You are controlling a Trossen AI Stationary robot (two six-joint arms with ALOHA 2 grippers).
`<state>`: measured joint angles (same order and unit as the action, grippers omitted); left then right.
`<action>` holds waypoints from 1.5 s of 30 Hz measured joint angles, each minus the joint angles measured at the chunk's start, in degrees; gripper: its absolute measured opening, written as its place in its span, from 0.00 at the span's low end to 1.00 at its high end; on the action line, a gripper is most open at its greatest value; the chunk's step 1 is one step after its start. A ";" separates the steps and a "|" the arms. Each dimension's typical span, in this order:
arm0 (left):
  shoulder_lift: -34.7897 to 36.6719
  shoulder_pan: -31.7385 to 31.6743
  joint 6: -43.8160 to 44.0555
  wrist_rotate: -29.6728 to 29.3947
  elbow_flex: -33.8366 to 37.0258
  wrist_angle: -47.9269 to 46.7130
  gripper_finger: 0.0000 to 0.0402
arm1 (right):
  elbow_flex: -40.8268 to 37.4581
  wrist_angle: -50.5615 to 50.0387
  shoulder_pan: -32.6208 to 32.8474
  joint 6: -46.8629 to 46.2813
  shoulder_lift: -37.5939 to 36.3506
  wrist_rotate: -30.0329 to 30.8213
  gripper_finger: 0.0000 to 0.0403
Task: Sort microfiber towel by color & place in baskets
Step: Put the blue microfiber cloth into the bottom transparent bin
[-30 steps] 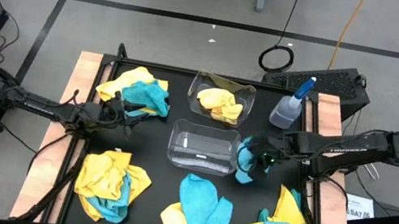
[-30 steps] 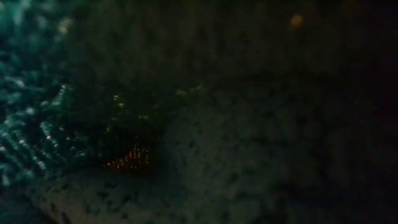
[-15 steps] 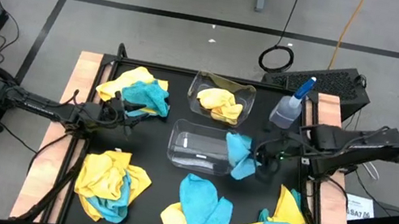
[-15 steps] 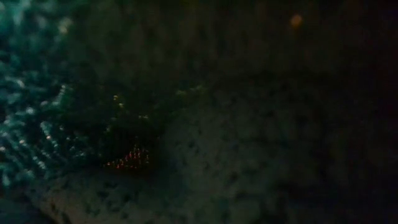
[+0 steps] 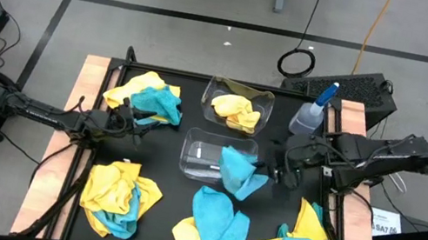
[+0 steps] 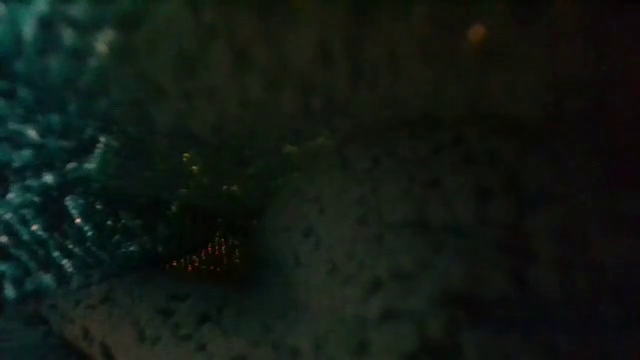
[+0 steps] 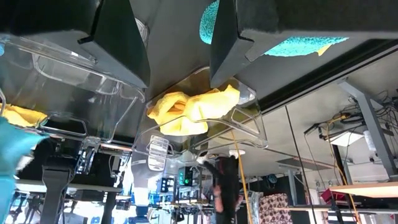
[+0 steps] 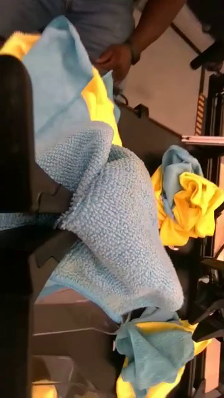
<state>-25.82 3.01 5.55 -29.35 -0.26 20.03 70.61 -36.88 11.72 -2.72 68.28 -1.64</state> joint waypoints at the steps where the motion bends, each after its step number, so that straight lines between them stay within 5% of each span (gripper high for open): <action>1: 0.00 0.00 -0.01 0.01 0.01 0.00 0.43 | 0.00 0.45 -0.19 0.41 0.73 0.04 0.01; 23: 0.02 0.01 -0.01 0.01 0.01 -0.01 0.43 | -0.02 1.53 -9.72 8.98 22.89 0.07 0.01; 45: 0.01 0.01 0.00 0.00 -0.01 -0.01 0.43 | 0.13 4.74 -10.59 12.19 38.11 -1.16 0.02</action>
<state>-25.81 3.02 5.55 -29.35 -0.27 20.02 70.74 -32.14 1.13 9.47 106.39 -2.80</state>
